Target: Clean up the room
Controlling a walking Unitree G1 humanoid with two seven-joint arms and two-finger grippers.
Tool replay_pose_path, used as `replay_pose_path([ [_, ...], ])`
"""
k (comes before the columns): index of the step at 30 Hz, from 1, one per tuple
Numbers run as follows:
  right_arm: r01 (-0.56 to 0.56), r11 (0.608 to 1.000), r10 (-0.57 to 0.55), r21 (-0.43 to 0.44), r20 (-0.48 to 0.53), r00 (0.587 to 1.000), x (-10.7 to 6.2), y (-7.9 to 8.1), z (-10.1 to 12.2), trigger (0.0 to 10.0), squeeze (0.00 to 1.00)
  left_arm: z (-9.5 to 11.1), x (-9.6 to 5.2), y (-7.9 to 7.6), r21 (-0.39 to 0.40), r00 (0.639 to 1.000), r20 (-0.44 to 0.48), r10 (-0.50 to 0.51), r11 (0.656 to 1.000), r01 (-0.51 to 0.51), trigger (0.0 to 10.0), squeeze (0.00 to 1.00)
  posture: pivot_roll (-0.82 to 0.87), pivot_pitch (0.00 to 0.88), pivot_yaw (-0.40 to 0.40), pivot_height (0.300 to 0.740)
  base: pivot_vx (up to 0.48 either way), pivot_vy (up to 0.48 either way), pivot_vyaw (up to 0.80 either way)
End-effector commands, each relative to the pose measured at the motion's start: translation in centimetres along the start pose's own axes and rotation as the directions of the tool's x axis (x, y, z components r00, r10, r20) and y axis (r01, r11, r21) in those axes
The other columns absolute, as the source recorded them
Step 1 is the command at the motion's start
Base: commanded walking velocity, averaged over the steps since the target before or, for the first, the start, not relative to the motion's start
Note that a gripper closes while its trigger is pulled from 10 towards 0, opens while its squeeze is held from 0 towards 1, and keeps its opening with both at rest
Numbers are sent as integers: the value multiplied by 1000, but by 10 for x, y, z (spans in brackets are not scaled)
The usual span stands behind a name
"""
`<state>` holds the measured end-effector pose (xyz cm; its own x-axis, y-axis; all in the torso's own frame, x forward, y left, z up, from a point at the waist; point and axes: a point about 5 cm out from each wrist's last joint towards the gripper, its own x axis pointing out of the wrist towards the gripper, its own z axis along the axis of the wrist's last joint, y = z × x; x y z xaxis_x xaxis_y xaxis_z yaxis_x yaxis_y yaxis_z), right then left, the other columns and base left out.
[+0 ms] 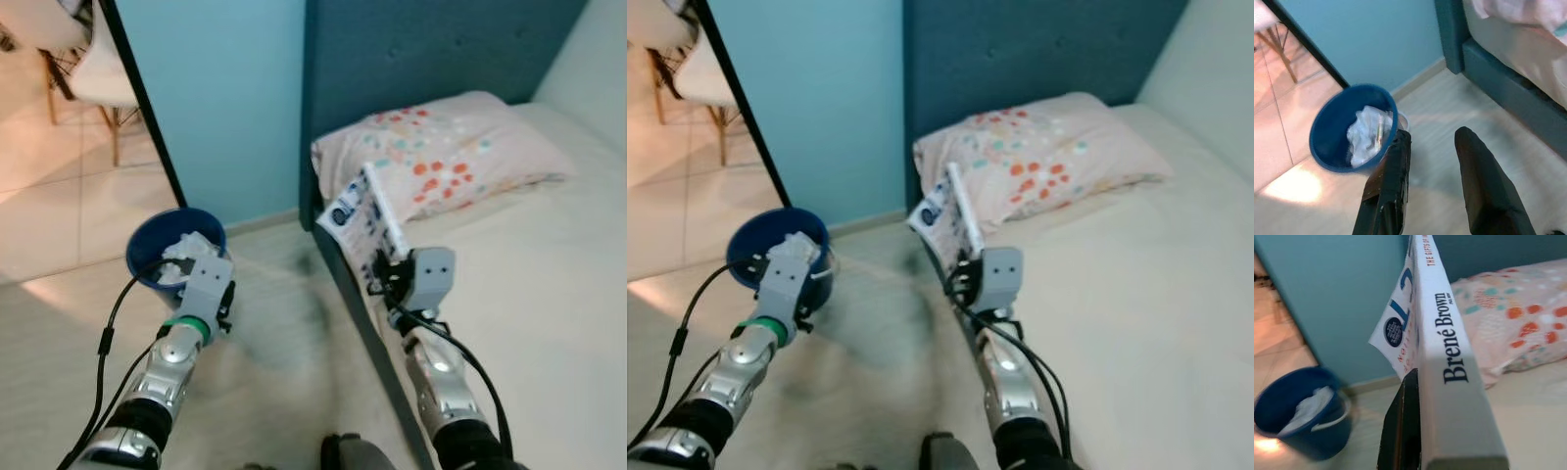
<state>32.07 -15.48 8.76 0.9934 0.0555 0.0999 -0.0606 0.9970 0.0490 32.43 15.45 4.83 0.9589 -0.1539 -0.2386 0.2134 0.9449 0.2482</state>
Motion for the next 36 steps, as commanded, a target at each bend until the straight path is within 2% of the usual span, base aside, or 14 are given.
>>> replay_pose_path([
  [1, 47, 999, -47, 12, 18, 999, 0, -9, 3, 10000, 0, 13, 4, -6, 32, 997, 58, -46, 999, 44, 10000, 0, -69, 67, 79, 740, 461, 0, -800],
  [13, 64, 998, -64, 1, 21, 998, 2, -12, 5, 10000, 0, 20, 6, -9, 39, 994, 84, -65, 997, 62, 10000, 0, -69, 62, 79, 740, 458, 0, -773],
  [28, 56, 998, -56, -14, 37, 998, 5, -10, 9, 10000, 0, 21, 5, -12, 42, 993, 89, -77, 996, 74, 10000, 0, -73, 54, 80, 740, 457, 0, 0],
  [36, 66, 998, -65, -23, 53, 996, 6, -12, 12, 10000, 0, 24, 2, -23, 49, 981, 125, -148, 989, 143, 10000, 0, -76, 52, 78, 740, 0, 0, 0],
])
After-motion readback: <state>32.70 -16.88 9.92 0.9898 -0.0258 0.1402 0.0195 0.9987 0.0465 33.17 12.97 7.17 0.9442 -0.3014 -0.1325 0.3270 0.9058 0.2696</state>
